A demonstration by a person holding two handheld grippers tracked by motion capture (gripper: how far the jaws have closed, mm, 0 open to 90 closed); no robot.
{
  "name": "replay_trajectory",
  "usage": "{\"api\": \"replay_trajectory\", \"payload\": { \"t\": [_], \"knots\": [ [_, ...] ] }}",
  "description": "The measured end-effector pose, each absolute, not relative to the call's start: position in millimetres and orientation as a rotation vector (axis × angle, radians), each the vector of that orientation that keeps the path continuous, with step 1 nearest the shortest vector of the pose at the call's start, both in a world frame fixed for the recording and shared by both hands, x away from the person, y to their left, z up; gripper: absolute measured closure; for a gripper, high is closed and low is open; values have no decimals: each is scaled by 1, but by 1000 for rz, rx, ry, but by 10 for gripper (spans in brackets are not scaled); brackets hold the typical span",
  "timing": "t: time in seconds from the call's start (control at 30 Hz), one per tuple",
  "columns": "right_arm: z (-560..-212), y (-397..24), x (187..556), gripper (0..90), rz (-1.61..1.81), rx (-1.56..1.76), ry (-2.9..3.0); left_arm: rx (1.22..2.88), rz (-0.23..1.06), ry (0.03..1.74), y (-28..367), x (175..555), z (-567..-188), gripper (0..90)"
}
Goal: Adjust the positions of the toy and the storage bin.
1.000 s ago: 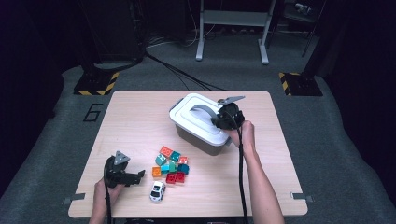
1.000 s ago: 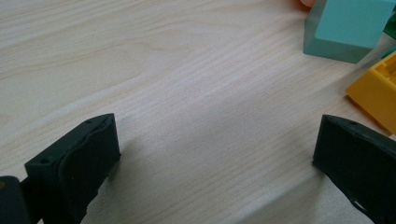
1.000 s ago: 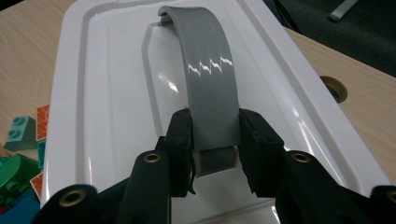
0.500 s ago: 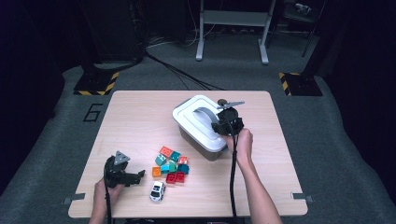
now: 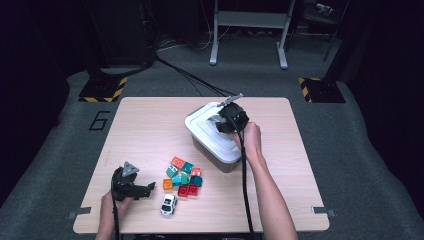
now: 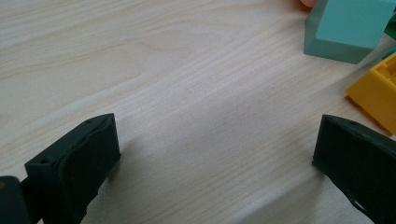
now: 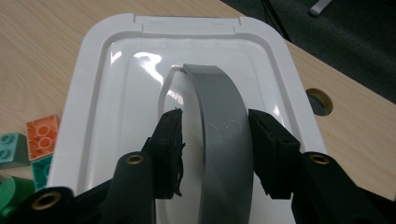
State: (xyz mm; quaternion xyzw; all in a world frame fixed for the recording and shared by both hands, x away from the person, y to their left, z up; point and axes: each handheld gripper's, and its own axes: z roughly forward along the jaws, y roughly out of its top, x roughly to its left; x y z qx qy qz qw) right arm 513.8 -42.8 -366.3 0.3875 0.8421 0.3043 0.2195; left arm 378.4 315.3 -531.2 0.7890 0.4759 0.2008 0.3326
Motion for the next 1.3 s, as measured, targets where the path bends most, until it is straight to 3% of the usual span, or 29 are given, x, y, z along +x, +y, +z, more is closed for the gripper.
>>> {"api": "replay_trajectory", "payload": {
  "t": [0.07,0.17,0.53,1.3],
  "knots": [
    [-367,-43,514,661,820,1078,2317,2060,525,1244,315,378,-531,2],
    [-366,-45,511,669,820,1118,2313,2064,524,1244,315,378,-531,2],
    [-365,-42,496,673,829,1292,2259,2058,522,1247,315,379,-531,2],
    [-367,-42,470,675,833,1246,2268,2055,525,1245,315,378,-531,2]
  ]
}}
